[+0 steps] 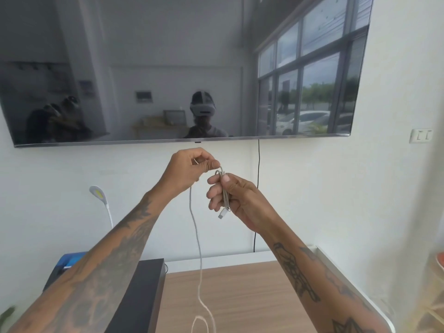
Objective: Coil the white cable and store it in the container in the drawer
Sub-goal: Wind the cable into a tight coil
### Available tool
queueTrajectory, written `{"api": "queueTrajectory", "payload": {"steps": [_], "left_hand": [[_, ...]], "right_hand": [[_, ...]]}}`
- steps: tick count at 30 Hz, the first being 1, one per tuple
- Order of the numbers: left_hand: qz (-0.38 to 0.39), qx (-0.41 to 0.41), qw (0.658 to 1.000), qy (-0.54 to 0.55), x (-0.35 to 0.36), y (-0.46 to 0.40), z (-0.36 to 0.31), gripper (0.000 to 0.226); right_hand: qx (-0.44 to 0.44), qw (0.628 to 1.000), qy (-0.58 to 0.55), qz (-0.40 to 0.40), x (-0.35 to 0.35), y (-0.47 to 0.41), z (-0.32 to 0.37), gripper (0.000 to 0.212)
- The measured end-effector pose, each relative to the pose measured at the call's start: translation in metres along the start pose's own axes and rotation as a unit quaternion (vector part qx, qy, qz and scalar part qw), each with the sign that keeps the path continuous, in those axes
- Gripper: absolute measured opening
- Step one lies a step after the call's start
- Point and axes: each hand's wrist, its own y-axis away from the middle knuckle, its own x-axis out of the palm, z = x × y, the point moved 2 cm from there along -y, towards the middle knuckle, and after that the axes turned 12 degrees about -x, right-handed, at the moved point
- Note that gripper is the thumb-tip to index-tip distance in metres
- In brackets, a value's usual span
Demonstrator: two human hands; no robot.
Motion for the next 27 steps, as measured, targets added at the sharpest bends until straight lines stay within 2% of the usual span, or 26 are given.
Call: {"api": "queueTrajectory", "payload": {"steps": [4,7,8,10,12,13,15,17,19,21,23,27], "left_hand": [[0.042,-0.08,0.991,0.1,0.02,0.011,0.023,0.011],[0.098,-0.152,0.972,0.148,0.048,0.039,0.038,0.028],[0.104,-0.159,0.973,0.131,0.057,0.052,0.044,0.027],[0.164,-0.169,0.97,0.066,0.073,0.083,0.054,0.027],[0.224,-0.154,0.961,-0.057,0.077,0.109,0.058,0.03],[0.219,-0.13,0.962,-0.103,0.072,0.114,0.053,0.029],[0.15,-0.06,0.977,-0.141,0.048,0.105,0.032,0.024],[0.078,0.026,0.982,-0.169,0.021,0.086,0.007,0.027],[0.044,0.063,0.976,-0.204,-0.001,0.063,-0.01,0.027],[0.066,0.048,0.985,-0.151,-0.005,0.046,-0.015,0.029],[0.081,0.012,0.996,-0.047,0.0,0.037,-0.012,0.035],[0.041,-0.039,0.993,0.106,0.019,0.03,0.008,0.025]], "right_hand": [[-0.017,1.0,-0.018,0.007,0.0,0.001,0.003,0.03],[-0.024,0.999,-0.042,0.007,0.0,-0.002,0.004,0.03],[-0.027,0.998,-0.051,0.005,0.0,-0.004,0.006,0.03],[-0.03,0.999,-0.033,0.0,-0.004,-0.008,0.009,0.028],[-0.021,0.997,0.072,-0.01,-0.012,-0.01,0.008,0.025],[-0.006,0.99,0.14,-0.009,-0.016,-0.008,0.006,0.023],[0.046,0.973,0.224,0.01,-0.017,0.001,-0.001,0.021],[0.089,0.972,0.213,0.039,-0.011,0.014,-0.012,0.025],[0.098,0.985,0.135,0.043,-0.002,0.022,-0.019,0.033],[0.086,0.995,0.045,0.013,0.005,0.021,-0.02,0.037],[0.068,0.997,-0.009,-0.021,0.008,0.016,-0.017,0.039],[0.055,0.995,-0.028,-0.079,0.007,0.013,-0.012,0.043]]}}
